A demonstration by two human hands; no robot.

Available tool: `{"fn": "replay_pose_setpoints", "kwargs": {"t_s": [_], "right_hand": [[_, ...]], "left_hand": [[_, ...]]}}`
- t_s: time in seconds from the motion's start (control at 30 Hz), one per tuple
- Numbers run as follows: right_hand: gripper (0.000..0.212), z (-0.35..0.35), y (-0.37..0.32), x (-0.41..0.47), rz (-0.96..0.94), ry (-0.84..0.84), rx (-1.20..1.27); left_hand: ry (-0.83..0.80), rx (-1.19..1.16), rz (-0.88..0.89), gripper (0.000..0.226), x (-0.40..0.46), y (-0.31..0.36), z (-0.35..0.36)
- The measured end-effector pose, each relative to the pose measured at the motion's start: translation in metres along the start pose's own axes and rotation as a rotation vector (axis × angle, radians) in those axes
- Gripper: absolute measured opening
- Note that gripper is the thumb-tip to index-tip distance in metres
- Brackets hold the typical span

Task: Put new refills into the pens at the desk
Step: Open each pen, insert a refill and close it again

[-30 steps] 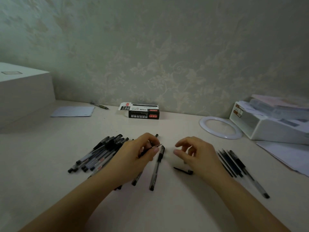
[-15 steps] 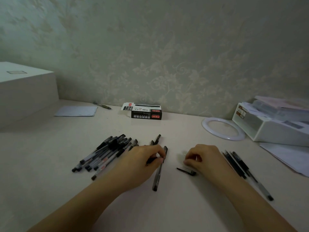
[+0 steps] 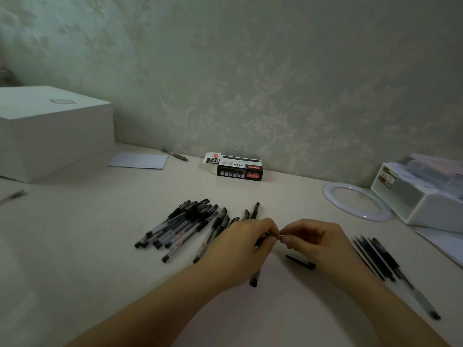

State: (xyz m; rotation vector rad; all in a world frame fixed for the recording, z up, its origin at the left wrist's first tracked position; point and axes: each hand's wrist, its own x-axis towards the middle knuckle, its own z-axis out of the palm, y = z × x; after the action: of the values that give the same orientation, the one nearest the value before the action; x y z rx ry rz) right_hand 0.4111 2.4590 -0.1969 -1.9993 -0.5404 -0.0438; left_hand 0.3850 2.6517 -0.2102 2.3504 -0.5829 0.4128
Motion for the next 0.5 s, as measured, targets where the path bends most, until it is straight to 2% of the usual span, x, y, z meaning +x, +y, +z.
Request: {"fn": "replay_pose_setpoints", "kwargs": {"t_s": [0.17, 0.5], "right_hand": [[0.015, -0.0002, -0.0038, -0.0008, -0.005, 0.075, 0.018], [0.016, 0.0053, -0.0101, -0.003, 0.002, 0.006, 0.128]], "left_hand": [[0.01, -0.004, -0.016, 0.014, 0.0004, -0.0011, -0.0018], [-0.007, -0.044, -0.034, 0.012, 0.001, -0.0018, -0.0036]]}}
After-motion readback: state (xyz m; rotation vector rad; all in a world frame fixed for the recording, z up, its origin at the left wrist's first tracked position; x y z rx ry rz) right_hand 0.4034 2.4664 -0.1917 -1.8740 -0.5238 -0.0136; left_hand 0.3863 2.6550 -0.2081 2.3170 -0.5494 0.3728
